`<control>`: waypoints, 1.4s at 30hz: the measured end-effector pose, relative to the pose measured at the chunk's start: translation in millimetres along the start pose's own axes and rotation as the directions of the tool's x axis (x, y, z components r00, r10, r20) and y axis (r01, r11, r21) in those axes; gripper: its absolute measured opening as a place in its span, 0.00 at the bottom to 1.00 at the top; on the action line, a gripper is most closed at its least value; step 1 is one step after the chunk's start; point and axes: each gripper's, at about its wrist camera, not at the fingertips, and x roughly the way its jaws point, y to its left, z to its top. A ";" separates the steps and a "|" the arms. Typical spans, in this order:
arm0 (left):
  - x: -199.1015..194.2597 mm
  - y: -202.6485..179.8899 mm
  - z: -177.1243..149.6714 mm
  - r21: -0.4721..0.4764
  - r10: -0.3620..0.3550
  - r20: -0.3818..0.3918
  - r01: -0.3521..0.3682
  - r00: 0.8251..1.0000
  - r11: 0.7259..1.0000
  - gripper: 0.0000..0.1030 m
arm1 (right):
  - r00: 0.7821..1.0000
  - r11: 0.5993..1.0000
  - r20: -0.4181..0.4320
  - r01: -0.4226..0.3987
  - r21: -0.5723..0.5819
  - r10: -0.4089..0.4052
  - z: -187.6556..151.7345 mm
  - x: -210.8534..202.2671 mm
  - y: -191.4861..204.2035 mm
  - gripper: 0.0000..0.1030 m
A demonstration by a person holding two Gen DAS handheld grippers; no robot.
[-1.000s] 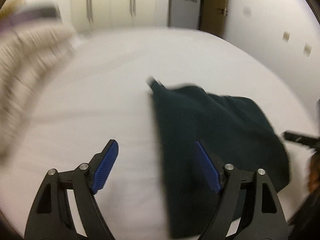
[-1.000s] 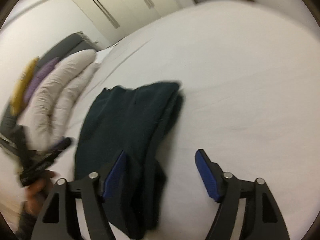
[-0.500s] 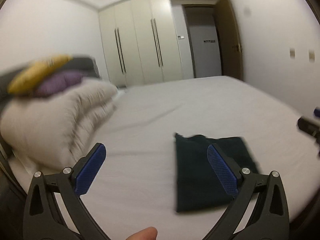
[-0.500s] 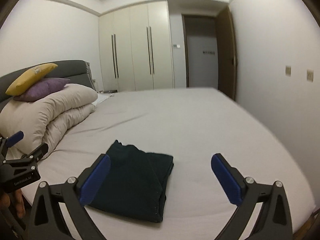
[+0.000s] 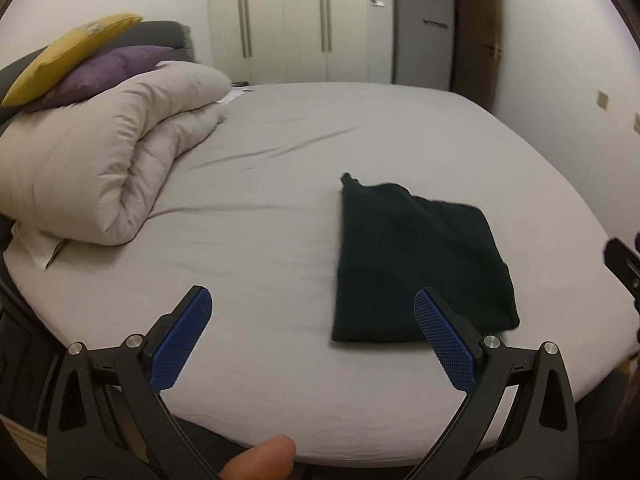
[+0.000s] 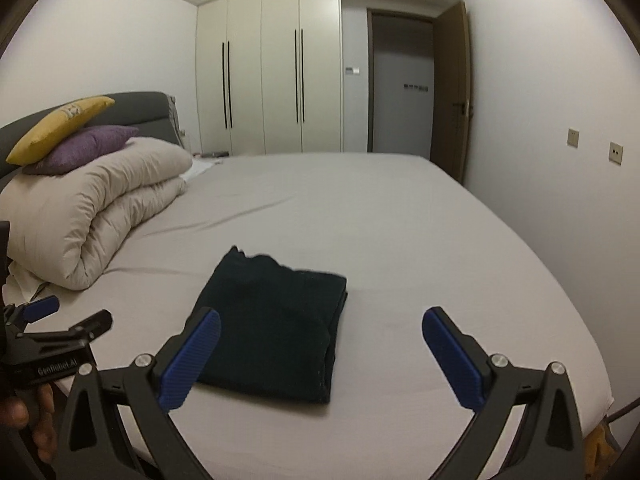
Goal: Fold small clothes
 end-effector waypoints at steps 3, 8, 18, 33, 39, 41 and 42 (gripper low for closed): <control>23.3 -10.5 -3.1 0.025 -0.017 -0.024 0.017 1.000 1.000 1.00 | 1.000 1.000 -0.026 0.003 -0.004 -0.003 -5.5 5.6 2.3 1.00; 41.0 -16.6 -10.7 0.029 -0.040 -0.062 0.042 0.997 0.999 1.00 | 0.998 1.000 -0.064 0.000 0.015 0.001 -12.3 12.3 3.1 1.00; 54.8 -11.4 -15.6 -0.016 -0.061 -0.082 0.060 0.995 0.998 1.00 | 0.996 1.000 -0.089 -0.011 -0.001 0.011 -19.3 14.8 12.9 1.00; 61.9 -5.2 -16.3 -0.035 -0.057 -0.076 0.054 0.995 0.998 1.00 | 0.992 1.000 -0.123 0.004 0.001 -0.004 -25.1 20.9 12.0 1.00; 63.5 -5.0 -16.7 -0.032 -0.052 -0.082 0.050 0.995 0.998 1.00 | 0.992 1.000 -0.129 0.007 0.003 -0.006 -26.1 21.0 11.5 1.00; 63.6 -5.1 -17.0 -0.031 -0.051 -0.083 0.049 0.995 0.998 1.00 | 0.992 1.000 -0.128 0.006 0.006 -0.005 -26.3 20.7 11.4 1.00; 63.6 -5.1 -16.9 -0.030 -0.050 -0.083 0.048 0.995 0.998 1.00 | 0.992 1.000 -0.128 0.006 0.005 -0.005 -26.1 21.0 11.3 1.00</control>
